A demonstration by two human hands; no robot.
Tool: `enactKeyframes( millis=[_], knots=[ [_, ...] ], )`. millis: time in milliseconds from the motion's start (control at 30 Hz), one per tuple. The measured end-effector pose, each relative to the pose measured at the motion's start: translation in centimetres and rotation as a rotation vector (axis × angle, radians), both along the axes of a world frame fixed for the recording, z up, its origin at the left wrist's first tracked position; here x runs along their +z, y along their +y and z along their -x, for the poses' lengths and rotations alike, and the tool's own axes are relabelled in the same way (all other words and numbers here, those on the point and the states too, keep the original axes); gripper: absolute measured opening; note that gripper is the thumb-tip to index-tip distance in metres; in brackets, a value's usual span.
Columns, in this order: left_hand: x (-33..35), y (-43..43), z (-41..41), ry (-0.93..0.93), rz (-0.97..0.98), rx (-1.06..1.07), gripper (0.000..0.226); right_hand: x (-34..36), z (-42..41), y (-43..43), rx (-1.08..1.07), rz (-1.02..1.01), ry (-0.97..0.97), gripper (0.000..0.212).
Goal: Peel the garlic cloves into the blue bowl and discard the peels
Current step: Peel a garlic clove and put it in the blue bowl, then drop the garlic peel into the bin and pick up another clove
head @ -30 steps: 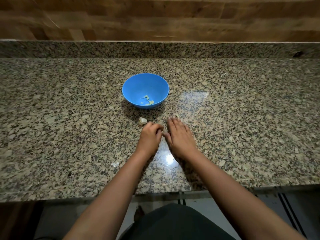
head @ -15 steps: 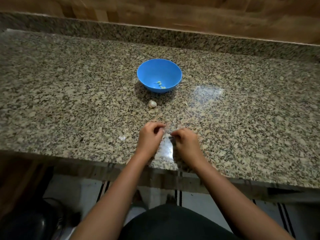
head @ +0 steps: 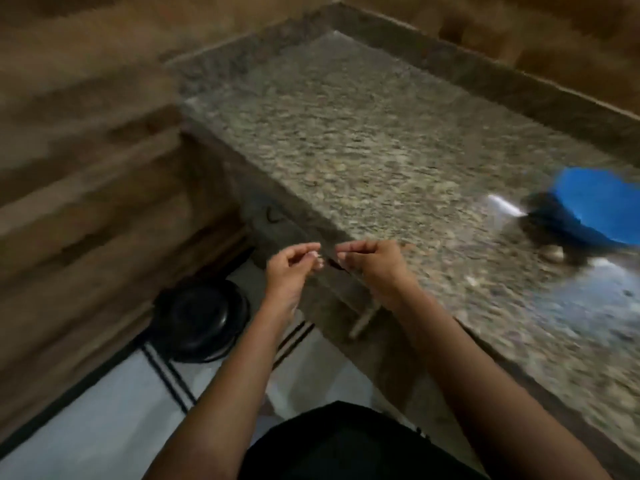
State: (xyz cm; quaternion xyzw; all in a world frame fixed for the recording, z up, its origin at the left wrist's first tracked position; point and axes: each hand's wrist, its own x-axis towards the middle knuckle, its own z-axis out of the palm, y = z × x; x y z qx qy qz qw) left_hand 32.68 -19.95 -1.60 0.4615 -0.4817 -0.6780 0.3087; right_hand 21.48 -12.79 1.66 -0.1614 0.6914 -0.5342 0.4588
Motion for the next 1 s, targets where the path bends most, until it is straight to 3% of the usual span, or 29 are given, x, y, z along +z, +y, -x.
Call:
enactKeyframes(
  millis=[167, 233, 367, 467, 567, 900, 1000],
  knots=[
    [-2.2, -8.3, -10.2, -0.089, -0.059, 0.157, 0.016, -2.4, -8.1, -10.7, 0.155, -0.027, -0.064, 0.009],
    [-2.9, -10.7, -13.3, -0.079, -0.125, 0.233, 0.016, -3.4, -10.7, -14.3, 0.192, -0.029, -0.129, 0.016],
    [-5.1, -14.7, -17.1, -0.105, -0.178, 0.316, 0.016, -6.4, -14.0, -20.9, 0.25, -0.087, -0.181, 0.025],
    [-7.0, -17.1, -19.1, -0.121, -0.24, 0.401, 0.017, -9.6, -15.9, -25.2, 0.276, -0.172, -0.197, 0.013],
    [-9.8, -19.4, -20.4, -0.153, -0.314, 0.48, 0.014, -13.1, -17.4, -28.7, 0.3, -0.269, -0.251, 0.018],
    [-21.7, -24.8, -18.0, -0.499, -0.235, 0.414, 0.021, -24.9, -18.3, -34.6, 0.154, -0.496, -0.351, 0.017],
    [-23.1, -25.6, -15.7, -0.437, -0.307, 0.272, 0.035, -25.8, -19.6, -34.9, 0.227, -0.522, -0.42, 0.022]
  ],
)
